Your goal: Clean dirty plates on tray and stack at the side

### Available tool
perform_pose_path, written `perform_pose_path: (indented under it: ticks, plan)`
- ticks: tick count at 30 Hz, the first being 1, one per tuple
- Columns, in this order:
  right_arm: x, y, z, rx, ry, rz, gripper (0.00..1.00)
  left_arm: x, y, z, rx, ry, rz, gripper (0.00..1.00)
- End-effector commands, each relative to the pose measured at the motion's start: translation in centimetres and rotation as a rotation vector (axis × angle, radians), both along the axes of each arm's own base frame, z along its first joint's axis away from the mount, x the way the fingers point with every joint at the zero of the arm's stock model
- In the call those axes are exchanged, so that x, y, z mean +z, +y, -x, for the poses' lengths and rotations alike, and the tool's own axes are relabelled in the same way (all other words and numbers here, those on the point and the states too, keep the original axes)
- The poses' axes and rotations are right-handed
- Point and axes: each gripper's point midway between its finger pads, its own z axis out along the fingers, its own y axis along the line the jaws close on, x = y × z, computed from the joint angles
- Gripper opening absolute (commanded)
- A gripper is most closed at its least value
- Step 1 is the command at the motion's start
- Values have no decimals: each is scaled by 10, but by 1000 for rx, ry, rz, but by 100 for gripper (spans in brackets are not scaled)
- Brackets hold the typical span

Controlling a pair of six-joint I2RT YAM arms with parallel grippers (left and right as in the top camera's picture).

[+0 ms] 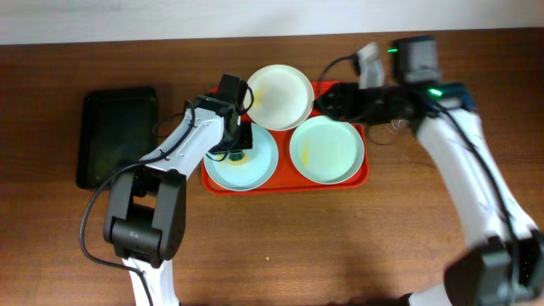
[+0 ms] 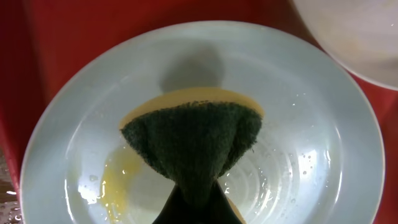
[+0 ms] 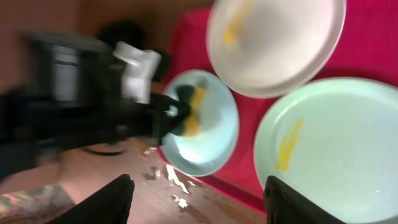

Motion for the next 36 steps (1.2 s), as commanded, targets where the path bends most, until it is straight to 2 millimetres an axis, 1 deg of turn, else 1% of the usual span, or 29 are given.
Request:
perform_pose_path:
  ticks: [1, 2, 3, 4, 5, 7, 8, 9, 11, 12, 14, 15, 17, 18, 19, 21, 23, 27, 29, 31, 32, 33, 35, 36]
  plan:
    - [-43, 21, -8, 62, 113, 116, 68, 0, 1, -1, -5, -2, -4, 0]
    - [-53, 31, -11, 84, 126, 112, 63, 0, 1, -1, -6, -2, -4, 0]
    - [-58, 46, -19, 109, 88, 107, 59, 0, 1, -1, -6, -1, -4, 0]
    - [-60, 56, -23, 125, 59, 110, 57, 0, 1, -1, -6, -1, -4, 0]
    - [-69, 63, -27, 126, 31, 155, 58, 0, 1, -1, -6, -1, -4, 0]
    - [-98, 75, -39, 116, -11, 271, 59, 0, 1, -1, -6, 0, -4, 0]
    - [-115, 87, -41, 137, -6, 267, 48, 0, 1, 0, -6, 2, -5, 0]
    - [-127, 88, -42, 139, 8, 278, 47, 0, 2, 0, -5, 3, -5, 0]
    - [-144, 79, -45, 123, 39, 309, 47, 0, 2, 0, -5, 3, -5, 0]
    - [-148, 80, -43, 132, 45, 309, 47, 0, 2, 0, -5, 3, -5, 0]
    - [-153, 88, -36, 203, 51, 283, 47, 0, 2, 0, -6, 3, -5, 0]
    - [-159, 87, -33, 214, 67, 285, 47, 0, 2, 0, -6, 3, -6, 0]
    - [-170, 88, -29, 253, 81, 289, 42, 0, 2, 0, -5, 3, -5, 0]
    - [-176, 95, -23, 302, 91, 252, 41, 0, 2, 0, -5, 3, -5, 0]
    - [-180, 97, -21, 325, 97, 240, 41, 0, 2, 0, -6, 3, -5, 0]
    - [-180, 97, -20, 333, 91, 243, 41, 0, 2, 0, -5, 3, -5, 0]
    - [-187, 95, -17, 343, 98, 248, 41, 0, 2, 0, -5, 3, -5, 0]
    - [-210, 92, -11, 345, 131, 256, 40, 0, -1, 1, -9, 9, 12, 0]
    - [-223, 88, -10, 340, 153, 279, 32, 0, -1, 1, -9, 9, 12, 0]
    - [-225, 84, -12, 331, 161, 273, 20, 0, -2, 1, -10, 9, 12, 0]
    - [-224, 85, -12, 333, 163, 263, 18, 0, -2, 1, -10, 9, 12, 0]
    - [-224, 85, -12, 333, 164, 261, 14, 0, -3, 2, -12, 12, 20, 0]
    - [-222, 87, -11, 338, 165, 249, 13, -1, -20, 11, -36, 53, 115, 0]
    - [-222, 87, -11, 337, 166, 247, 13, -3, -21, 14, -40, 64, 118, 0]
